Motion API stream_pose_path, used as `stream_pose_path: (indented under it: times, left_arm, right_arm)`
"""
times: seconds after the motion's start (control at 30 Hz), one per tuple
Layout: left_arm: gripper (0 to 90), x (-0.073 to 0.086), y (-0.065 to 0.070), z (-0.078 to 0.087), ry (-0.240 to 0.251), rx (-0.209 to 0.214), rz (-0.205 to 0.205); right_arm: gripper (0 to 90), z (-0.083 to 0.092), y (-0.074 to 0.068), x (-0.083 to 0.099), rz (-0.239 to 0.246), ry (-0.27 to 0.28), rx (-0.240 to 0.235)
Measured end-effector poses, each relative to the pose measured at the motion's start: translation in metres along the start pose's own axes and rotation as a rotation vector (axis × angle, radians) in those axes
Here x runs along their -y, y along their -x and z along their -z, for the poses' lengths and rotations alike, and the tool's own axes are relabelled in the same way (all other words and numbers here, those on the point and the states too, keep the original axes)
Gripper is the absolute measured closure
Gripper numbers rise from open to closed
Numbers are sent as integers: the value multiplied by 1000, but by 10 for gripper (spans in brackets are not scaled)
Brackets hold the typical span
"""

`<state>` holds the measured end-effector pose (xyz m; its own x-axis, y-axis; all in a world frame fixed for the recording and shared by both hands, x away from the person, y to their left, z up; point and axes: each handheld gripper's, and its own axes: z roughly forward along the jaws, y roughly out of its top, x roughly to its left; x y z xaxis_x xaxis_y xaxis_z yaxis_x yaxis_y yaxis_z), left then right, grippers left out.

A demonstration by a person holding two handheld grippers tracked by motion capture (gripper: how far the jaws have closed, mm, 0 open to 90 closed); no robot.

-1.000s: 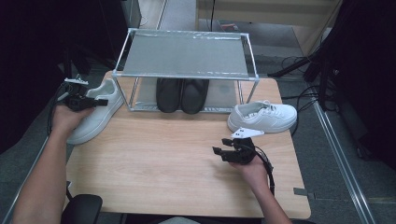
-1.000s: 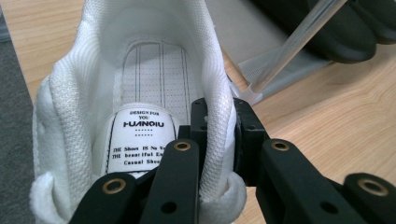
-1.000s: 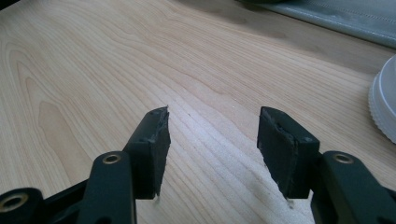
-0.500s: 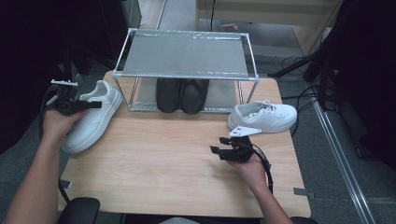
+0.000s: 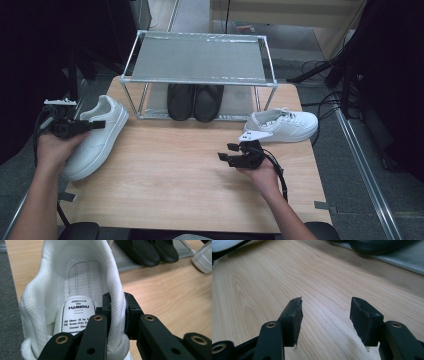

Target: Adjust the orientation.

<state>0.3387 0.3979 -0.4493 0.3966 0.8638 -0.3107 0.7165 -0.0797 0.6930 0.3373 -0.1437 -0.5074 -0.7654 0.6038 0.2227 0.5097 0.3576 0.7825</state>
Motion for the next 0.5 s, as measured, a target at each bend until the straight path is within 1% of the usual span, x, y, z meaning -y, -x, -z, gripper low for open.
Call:
stream_pose_path:
  times: [0.1,0.17,0.27,0.3,0.43,0.5]
  left_arm:
    - [825,7,7,6,-7,5,1]
    - [825,10,15,8,-3,9,-1]
    - [825,13,27,12,-2,25,-17]
    - [825,14,32,12,2,29,-22]
    - [825,13,48,9,-13,41,-42]
    - [826,11,57,6,-16,61,-54]
  right_arm:
    - [446,-1,0,-3,9,8,-8]
    - [446,-1,0,-5,13,13,-10]
    - [446,-2,1,-7,13,18,-13]
    - [446,-2,2,-8,9,18,-13]
    - [446,-2,1,-10,14,23,-21]
    - [446,-2,1,-11,15,25,-21]
